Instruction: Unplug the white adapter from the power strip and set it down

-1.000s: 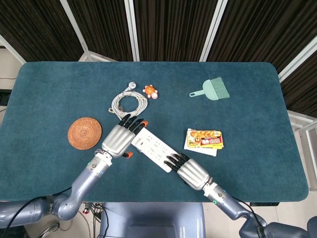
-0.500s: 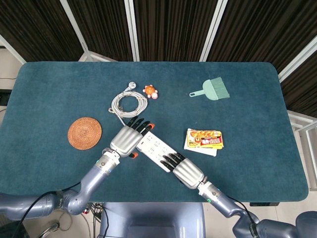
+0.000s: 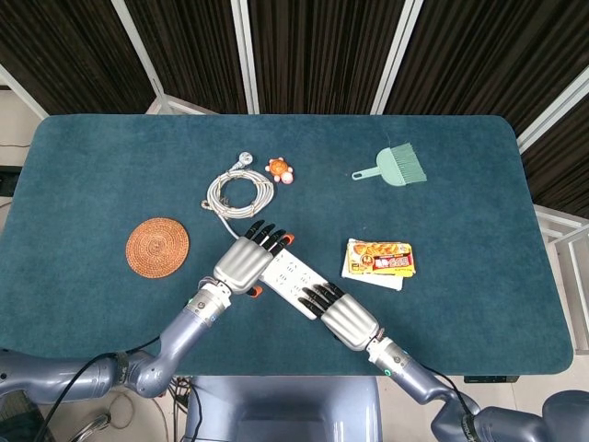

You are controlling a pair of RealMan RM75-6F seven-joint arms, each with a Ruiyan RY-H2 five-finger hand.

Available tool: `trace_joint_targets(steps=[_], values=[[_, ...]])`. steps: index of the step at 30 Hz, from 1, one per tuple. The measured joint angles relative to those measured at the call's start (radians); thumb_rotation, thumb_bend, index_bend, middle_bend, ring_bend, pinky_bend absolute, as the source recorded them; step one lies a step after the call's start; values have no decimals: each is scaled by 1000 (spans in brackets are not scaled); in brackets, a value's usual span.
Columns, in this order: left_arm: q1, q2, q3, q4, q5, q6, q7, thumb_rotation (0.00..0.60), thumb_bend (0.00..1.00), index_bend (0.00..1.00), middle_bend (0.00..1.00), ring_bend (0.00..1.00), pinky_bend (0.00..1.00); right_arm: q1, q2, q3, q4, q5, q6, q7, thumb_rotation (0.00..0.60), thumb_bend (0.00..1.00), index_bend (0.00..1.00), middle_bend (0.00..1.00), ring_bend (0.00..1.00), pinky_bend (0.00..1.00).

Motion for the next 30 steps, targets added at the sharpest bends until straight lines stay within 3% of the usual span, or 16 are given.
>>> trace_joint_targets(steps=[15,30], values=[[-81,-92,21,120,-59,-8,30,600,70,216,261,46,45,2,-4,-40,24,4,25,17,600,889,129,124,142,213],[-88,-81,56,162,-65,-2,0,600,89,302,332,56,52,3,-1,-51,18,19,37,2,600,890,129,124,142,213]])
